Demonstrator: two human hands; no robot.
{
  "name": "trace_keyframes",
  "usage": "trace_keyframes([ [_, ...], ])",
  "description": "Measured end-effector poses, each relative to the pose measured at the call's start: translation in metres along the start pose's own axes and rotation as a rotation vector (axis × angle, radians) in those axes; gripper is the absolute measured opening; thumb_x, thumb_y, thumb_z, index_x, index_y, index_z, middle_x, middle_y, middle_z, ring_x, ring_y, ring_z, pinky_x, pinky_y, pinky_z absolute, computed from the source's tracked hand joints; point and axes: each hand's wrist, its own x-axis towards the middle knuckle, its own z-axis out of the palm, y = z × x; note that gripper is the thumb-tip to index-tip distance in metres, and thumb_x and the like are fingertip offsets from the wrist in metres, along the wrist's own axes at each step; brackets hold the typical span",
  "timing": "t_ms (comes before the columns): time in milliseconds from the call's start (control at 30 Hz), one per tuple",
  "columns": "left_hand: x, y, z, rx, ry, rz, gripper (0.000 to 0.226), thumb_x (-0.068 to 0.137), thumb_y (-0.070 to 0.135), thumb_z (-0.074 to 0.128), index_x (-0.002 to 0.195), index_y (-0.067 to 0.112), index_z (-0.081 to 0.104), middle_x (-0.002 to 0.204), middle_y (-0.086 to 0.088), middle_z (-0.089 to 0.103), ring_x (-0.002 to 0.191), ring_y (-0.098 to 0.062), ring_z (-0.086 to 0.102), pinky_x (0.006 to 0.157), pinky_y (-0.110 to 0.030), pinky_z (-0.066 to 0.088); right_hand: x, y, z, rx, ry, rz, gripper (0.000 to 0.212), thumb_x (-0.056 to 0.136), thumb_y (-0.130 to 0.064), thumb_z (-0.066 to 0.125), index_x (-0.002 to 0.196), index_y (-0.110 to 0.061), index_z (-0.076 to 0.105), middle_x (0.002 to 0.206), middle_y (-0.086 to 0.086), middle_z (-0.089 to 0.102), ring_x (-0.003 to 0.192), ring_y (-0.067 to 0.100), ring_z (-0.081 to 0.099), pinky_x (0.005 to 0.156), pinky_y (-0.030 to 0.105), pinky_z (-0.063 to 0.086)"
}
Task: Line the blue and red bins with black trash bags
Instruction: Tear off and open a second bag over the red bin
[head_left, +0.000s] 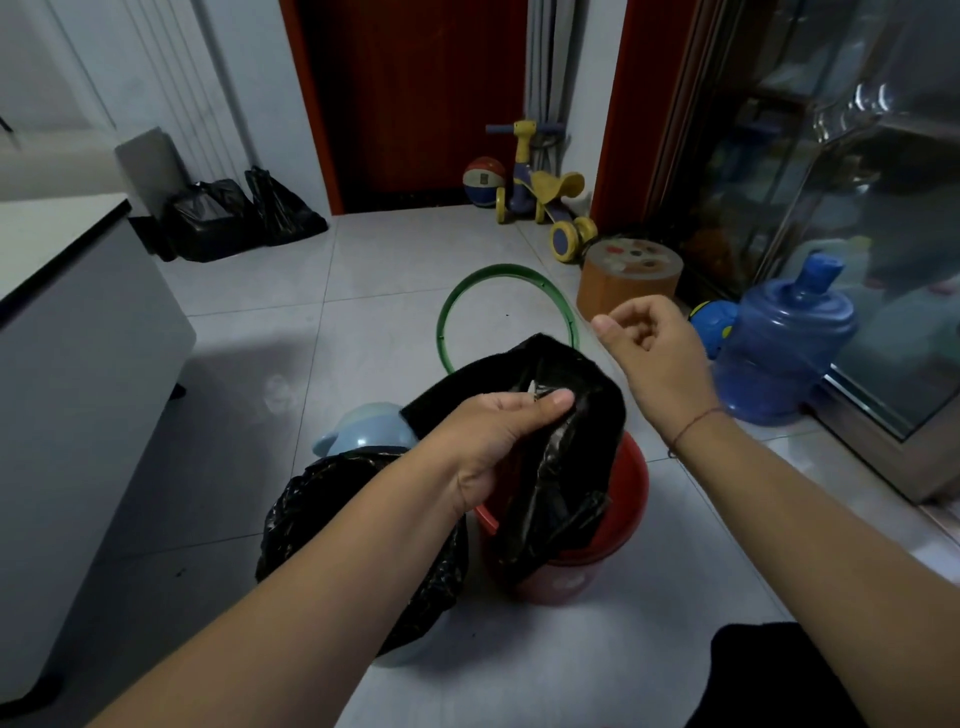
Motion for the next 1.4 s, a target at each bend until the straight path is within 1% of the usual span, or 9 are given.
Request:
trace_keyframes([
  [133,0.001,-0.001,0.001,-0.094,0.11,0.041,0.045,0.061,0.027,0.075,0.094,-0.003,0.067,0.081,-0.015,0.069,0.067,-0.02,0.067,0.063,-0.025,0.057,-0.031,-0.015,0.002,0.165,-0.345,0.08,0.023,0.075,-0.037,0.073,0.086,-0.021,0.061,0.071,-0.004,0.06,0.06,0.007,0.056,0.057,0.022,0.047],
  [200,-0.001,0.002,0.002,-0.15,0.098,0.054,0.058,0.063,0.029,0.074,0.105,-0.009,0.064,0.087,-0.018,0.069,0.075,-0.024,0.067,0.067,-0.027,0.058,-0.044,-0.021,0.007,0.257,-0.519,0.112,0.025,0.074,-0.02,0.076,0.094,-0.016,0.063,0.076,-0.001,0.063,0.066,0.009,0.058,0.062,0.019,0.051],
  [367,-0.007,0.007,0.005,-0.103,0.06,0.063,0.067,0.07,0.034,0.069,0.12,-0.009,0.058,0.117,-0.028,0.064,0.102,-0.032,0.065,0.091,-0.035,0.053,-0.04,-0.028,0.004,0.292,-0.484,0.116,0.017,0.076,-0.002,0.071,0.092,-0.002,0.065,0.087,0.018,0.066,0.08,0.021,0.061,0.076,0.028,0.053],
  [567,-0.011,0.013,0.002,-0.134,0.01,0.053,0.067,0.075,0.038,0.061,0.123,-0.008,0.055,0.102,-0.02,0.068,0.091,-0.026,0.068,0.081,-0.032,0.057,-0.034,-0.024,0.003,0.578,-0.607,0.299,0.018,0.065,-0.021,0.073,0.079,-0.013,0.064,0.07,0.002,0.063,0.065,0.011,0.06,0.062,0.019,0.053],
  [767,-0.012,0.013,0.004,-0.091,0.039,0.071,0.081,0.071,0.037,0.064,0.127,-0.018,0.042,0.131,-0.032,0.052,0.115,-0.036,0.058,0.099,-0.039,0.048,-0.035,-0.025,0.005,0.384,-0.551,0.07,0.025,0.07,-0.022,0.07,0.091,-0.009,0.065,0.085,0.008,0.063,0.081,0.012,0.061,0.077,0.021,0.053],
  [1100,-0.007,0.011,-0.002,-0.084,0.036,0.082,0.082,0.07,0.045,0.065,0.128,-0.011,0.048,0.133,-0.035,0.046,0.122,-0.041,0.05,0.103,-0.044,0.043,-0.033,-0.022,0.004,0.572,-0.652,0.219,0.012,0.076,-0.021,0.063,0.085,-0.013,0.058,0.082,0.007,0.06,0.079,0.016,0.059,0.077,0.026,0.051],
  [1233,-0.002,0.011,-0.007,-0.082,0.088,0.091,0.045,0.069,0.04,0.069,0.097,0.004,0.069,0.084,-0.012,0.074,0.076,-0.019,0.071,0.071,-0.028,0.058,-0.03,-0.02,0.003,0.575,-0.592,0.256,0.018,0.087,-0.017,0.053,0.097,-0.002,0.056,0.089,0.012,0.064,0.084,0.019,0.062,0.084,0.029,0.051],
  [1333,-0.001,0.013,-0.016,-0.182,0.18,0.032,0.047,0.068,0.037,0.072,0.105,0.008,0.068,0.094,-0.012,0.073,0.079,-0.02,0.07,0.072,-0.032,0.058,-0.018,-0.016,-0.003,0.698,-0.408,0.402,0.027,0.097,-0.011,0.04,0.11,0.008,0.055,0.102,0.021,0.062,0.096,0.027,0.06,0.093,0.038,0.049],
  [1400,0.0,0.016,-0.022,-0.22,0.201,0.039,0.027,0.081,0.024,0.067,0.103,0.008,0.067,0.095,-0.011,0.07,0.077,-0.021,0.07,0.073,-0.032,0.059,-0.01,-0.013,-0.009,0.853,-0.272,0.575,0.027,0.099,-0.012,0.038,0.108,0.005,0.057,0.095,0.017,0.064,0.086,0.024,0.065,0.081,0.035,0.055],
])
